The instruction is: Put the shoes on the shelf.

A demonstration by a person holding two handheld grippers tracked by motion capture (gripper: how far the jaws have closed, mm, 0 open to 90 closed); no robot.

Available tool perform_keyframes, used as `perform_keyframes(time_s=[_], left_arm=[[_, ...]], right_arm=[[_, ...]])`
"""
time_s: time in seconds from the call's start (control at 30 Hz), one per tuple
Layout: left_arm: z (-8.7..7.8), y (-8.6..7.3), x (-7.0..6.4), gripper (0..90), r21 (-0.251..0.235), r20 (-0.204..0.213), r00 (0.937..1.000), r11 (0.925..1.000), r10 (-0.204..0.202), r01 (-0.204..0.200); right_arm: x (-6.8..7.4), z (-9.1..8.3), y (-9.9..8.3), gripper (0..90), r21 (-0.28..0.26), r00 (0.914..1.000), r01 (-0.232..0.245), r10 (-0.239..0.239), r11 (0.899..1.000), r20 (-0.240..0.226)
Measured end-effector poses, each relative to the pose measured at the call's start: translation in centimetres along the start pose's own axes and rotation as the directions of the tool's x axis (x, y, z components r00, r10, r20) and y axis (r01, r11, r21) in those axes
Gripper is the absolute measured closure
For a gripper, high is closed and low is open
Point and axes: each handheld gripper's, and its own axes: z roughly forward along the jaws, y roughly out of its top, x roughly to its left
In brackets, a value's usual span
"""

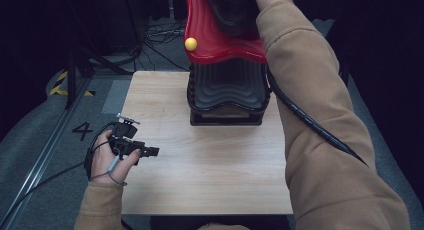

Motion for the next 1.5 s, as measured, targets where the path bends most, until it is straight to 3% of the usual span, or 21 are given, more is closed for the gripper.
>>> perform_keyframes(time_s=[0.13, 0.27, 0.33, 0.4, 0.57, 0.7, 0.87, 1.07, 1.23, 1.4, 1.5], left_arm=[[0.1, 0.0, 0.1, 34.9, 0.005, -0.005, 1.0000, 1.0000, 0.001, -0.001], [0.2, 0.1, 0.0, 34.8, 0.010, -0.004, 1.0000, 0.9999, 0.001, -0.001], [0.2, 0.2, -0.1, 34.8, 0.008, -0.005, 1.0000, 0.9999, 0.006, -0.006], [0.2, 0.2, -0.3, 34.8, 0.007, -0.003, 1.0000, 1.0000, 0.005, -0.005], [0.1, 0.1, -0.5, 34.8, 0.002, -0.003, 0.9999, 0.9999, 0.012, -0.012], [0.0, 0.1, -0.5, 34.8, 0.002, -0.002, 0.9999, 0.9999, 0.011, -0.011], [0.1, 0.2, -0.6, 34.8, 0.002, -0.004, 0.9999, 0.9999, 0.014, -0.014], [0.1, 0.3, -1.1, 34.7, 0.003, -0.004, 0.9997, 0.9997, 0.024, -0.024], [0.4, 0.4, -1.5, 34.7, 0.009, -0.008, 0.9995, 0.9995, 0.030, -0.030], [0.3, 0.5, -2.2, 34.7, 0.012, -0.022, 0.9988, 0.9990, 0.044, -0.044], [0.4, 0.5, -2.4, 34.7, 0.017, -0.027, 0.9985, 0.9988, 0.047, -0.047]], right_arm=[[-0.3, 1.2, -0.8, 80.6, -0.029, 0.9992, -0.039, 0.039, 0.999, -0.012], [-0.1, 1.3, -1.0, 78.8, -0.038, 0.9989, -0.045, 0.044, 0.998, -0.017], [0.6, 1.4, -1.2, 71.2, -0.042, 0.9993, -0.035, 0.035, 0.998, -0.014], [0.7, 1.5, -1.3, 69.2, -0.045, 0.9993, -0.036, 0.036, 0.998, -0.010], [0.3, 1.4, -1.5, 61.0, 0.040, 0.9975, -0.064, 0.065, 0.997, -0.026], [-0.2, 1.2, -1.8, 52.6, 0.073, 0.9925, -0.094, 0.099, 0.993, -0.072], [-0.3, 0.3, -2.1, 50.3, 0.076, 0.9932, -0.082, 0.088, 0.994, -0.077], [-0.7, -2.0, -3.0, 48.5, 0.076, 0.9925, -0.058, 0.066, 0.995, -0.104], [-1.6, -4.6, -4.5, 46.9, 0.063, 0.9884, -0.005, 0.015, 0.998, -0.151], [-3.5, -7.4, -6.5, 45.6, 0.053, 0.9805, 0.056, -0.045, 0.997, -0.191], [-4.9, -8.9, -8.1, 45.2, 0.048, 0.9772, 0.101, -0.090, 0.994, -0.192]])
